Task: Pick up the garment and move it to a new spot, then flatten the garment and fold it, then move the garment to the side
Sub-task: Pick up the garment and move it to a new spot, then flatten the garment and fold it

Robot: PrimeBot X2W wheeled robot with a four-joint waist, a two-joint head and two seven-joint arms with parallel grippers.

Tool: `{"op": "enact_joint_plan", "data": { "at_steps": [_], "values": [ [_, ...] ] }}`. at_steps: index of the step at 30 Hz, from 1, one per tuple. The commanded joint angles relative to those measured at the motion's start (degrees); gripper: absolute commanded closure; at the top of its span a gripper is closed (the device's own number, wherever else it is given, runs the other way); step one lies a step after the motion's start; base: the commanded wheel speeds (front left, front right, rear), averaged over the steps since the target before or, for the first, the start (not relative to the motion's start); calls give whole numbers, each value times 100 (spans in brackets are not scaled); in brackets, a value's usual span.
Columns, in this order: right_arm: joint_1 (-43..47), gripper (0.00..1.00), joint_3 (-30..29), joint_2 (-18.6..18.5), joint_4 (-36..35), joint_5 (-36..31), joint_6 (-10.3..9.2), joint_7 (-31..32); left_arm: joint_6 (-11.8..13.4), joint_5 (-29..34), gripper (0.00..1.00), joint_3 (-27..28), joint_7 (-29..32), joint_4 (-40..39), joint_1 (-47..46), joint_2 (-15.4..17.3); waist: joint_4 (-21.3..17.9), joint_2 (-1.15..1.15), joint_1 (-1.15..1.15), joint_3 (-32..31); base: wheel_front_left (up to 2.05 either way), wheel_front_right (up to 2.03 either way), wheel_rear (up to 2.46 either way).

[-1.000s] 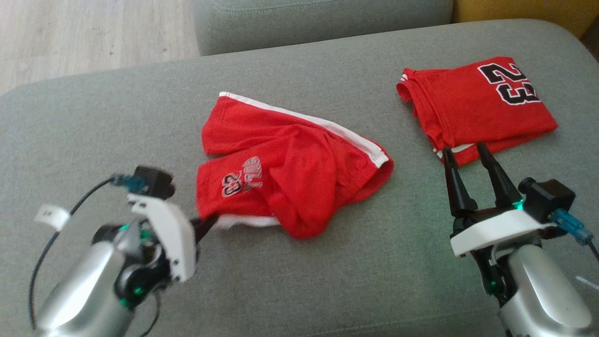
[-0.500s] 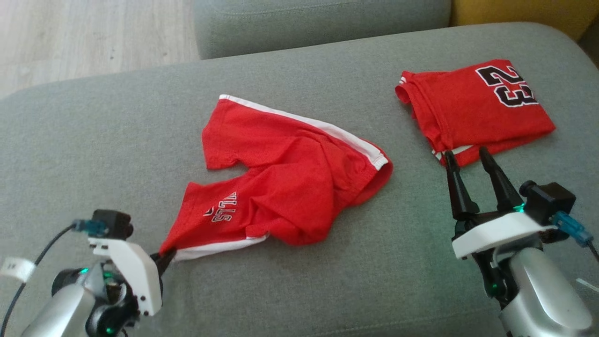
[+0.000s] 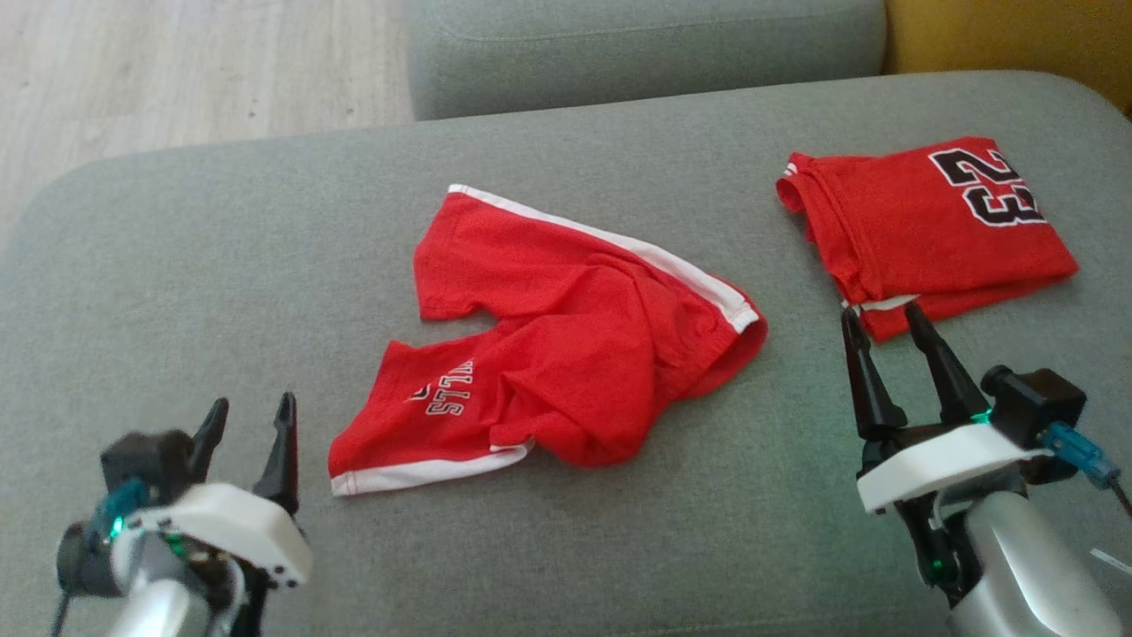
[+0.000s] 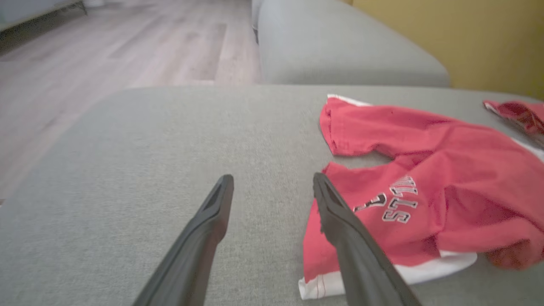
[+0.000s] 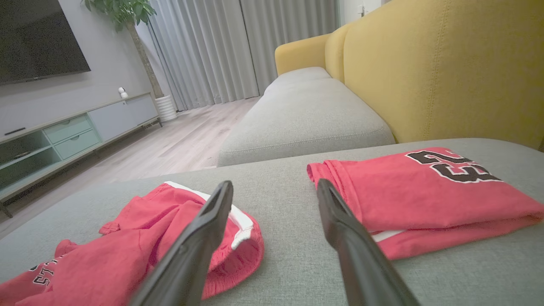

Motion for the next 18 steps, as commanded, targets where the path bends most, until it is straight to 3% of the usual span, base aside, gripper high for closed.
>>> {"op": "enact_joint_plan", "data": {
  "at_steps": [1, 3, 6, 14, 18],
  "values": [
    [-77, 0, 54, -52, -206, 42, -4, -15, 240, 90, 0, 346, -342, -425, -87, 3, 63, 0, 0, -36, 0, 0, 0],
    [-36, 0, 48, -50, -227, 43, -4, 9, 429, 176, 0, 372, -684, -680, 60, -176, 102, 0, 0, -55, 0, 0, 0],
    [-4, 0, 44, -63, -244, 50, -4, 45, 478, 268, 0, 276, -895, -800, 196, -384, 160, 0, 0, -68, 0, 0, 0],
    [-62, 0, 145, -120, -270, 120, -4, 289, 302, 305, 0, 91, -1008, -705, 168, -594, 284, 0, 0, -70, 0, 0, 0],
    [-308, 0, 248, -141, -95, 300, -4, 892, 210, 303, 0, 60, -1038, -671, 97, -655, 446, 0, 0, -12, 0, 0, 0]
  ]
}}
